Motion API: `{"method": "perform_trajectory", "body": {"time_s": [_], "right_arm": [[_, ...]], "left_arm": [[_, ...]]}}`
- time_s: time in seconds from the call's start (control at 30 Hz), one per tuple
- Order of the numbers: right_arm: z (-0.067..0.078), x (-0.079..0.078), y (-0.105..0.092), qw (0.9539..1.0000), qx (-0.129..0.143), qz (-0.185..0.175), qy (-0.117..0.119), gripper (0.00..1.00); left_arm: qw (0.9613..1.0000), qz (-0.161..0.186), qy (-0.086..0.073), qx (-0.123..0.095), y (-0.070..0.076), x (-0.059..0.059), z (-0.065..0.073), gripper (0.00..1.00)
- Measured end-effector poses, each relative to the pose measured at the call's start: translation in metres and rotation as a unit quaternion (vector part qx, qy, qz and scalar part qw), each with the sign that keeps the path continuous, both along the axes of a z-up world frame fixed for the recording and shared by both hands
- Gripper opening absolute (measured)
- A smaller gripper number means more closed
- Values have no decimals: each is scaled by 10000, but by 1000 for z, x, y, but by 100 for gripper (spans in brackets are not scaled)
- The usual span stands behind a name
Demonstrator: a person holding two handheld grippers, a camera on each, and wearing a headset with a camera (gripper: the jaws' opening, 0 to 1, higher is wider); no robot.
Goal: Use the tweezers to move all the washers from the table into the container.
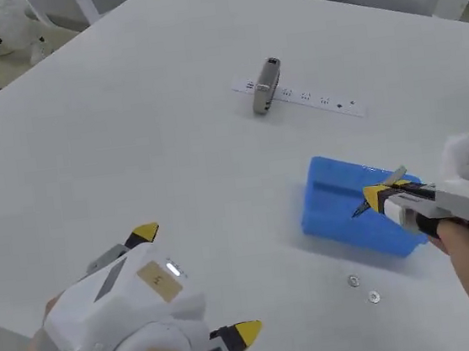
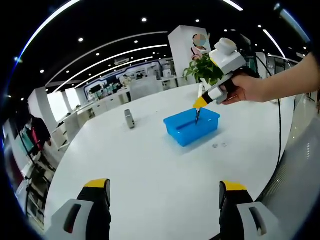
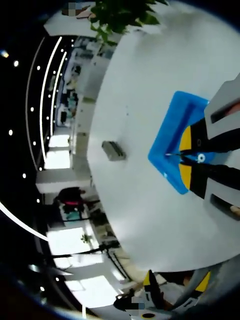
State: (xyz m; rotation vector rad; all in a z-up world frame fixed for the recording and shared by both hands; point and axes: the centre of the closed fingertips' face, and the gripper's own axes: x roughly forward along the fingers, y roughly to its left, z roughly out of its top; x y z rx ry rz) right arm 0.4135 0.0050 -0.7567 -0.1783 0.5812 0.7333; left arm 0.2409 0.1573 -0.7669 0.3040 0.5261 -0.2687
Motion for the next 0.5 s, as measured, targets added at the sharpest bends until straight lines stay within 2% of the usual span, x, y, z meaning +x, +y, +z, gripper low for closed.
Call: {"method": "perform_trajectory", "body": {"time_s": [0.07, 0.2, 0.37, 0.5], "right_arm": [[9, -8, 0, 9999, 87, 122, 18, 3], [20, -17, -3, 9996, 83, 185, -173, 3], [19, -35, -2, 9995, 74, 278, -130, 3], [5, -49, -5, 9993, -106, 348, 1, 3]], "left_arm": [[10000, -8, -6, -9, 0, 0, 0, 92], [10000, -15, 2, -1, 0, 0, 0, 92], [10000, -29, -1, 5, -1, 0, 0, 92], [10000, -24, -3, 9, 0, 0, 0, 92]]}}
